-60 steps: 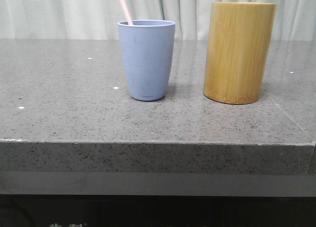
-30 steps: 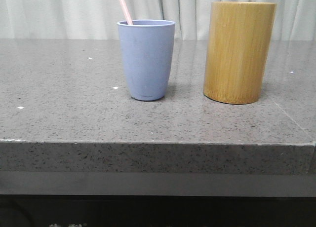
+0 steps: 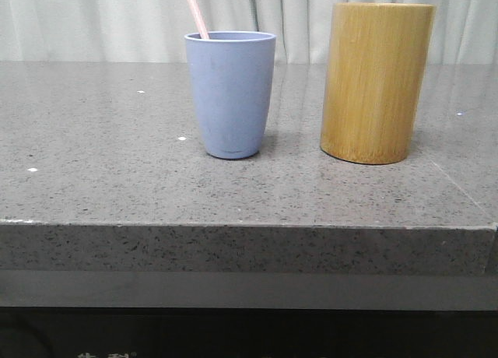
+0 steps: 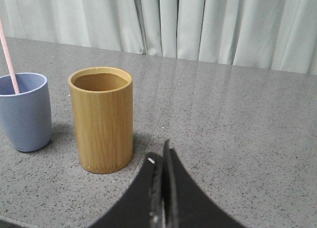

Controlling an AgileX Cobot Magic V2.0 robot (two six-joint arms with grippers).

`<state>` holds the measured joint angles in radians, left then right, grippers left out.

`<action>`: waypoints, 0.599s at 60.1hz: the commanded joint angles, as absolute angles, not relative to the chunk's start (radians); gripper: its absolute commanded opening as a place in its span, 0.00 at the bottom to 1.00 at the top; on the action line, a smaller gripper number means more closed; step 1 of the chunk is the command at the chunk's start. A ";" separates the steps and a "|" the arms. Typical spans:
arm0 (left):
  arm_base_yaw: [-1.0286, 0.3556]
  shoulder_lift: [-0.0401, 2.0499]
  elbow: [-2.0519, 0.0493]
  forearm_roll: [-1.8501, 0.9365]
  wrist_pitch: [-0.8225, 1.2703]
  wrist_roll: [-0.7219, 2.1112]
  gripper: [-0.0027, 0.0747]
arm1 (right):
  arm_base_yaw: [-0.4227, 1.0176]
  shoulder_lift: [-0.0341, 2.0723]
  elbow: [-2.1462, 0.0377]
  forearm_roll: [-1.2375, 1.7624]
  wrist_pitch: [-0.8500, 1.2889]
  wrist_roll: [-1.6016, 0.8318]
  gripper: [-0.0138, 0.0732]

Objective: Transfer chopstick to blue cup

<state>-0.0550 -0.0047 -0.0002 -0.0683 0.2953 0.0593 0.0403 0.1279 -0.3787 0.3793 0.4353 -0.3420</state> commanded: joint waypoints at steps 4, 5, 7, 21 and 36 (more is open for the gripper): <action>-0.051 -0.029 0.009 -0.078 0.210 0.051 0.01 | 0.038 0.138 -0.405 0.394 0.359 -0.353 0.07; -0.051 -0.029 0.009 -0.078 0.210 0.051 0.01 | 0.038 0.138 -0.405 0.394 0.359 -0.353 0.07; -0.051 -0.029 0.009 -0.078 0.210 0.051 0.01 | 0.038 0.138 -0.405 0.394 0.359 -0.353 0.07; -0.051 -0.029 0.009 -0.078 0.210 0.051 0.01 | 0.038 0.138 -0.405 0.394 0.361 -0.353 0.07; -0.051 -0.029 0.009 -0.078 0.210 0.051 0.01 | 0.030 0.125 -0.313 0.326 0.217 -0.278 0.07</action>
<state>-0.0550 -0.0047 -0.0002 -0.0683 0.2953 0.0593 0.0403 0.1236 -0.3288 0.3603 0.3649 -0.3215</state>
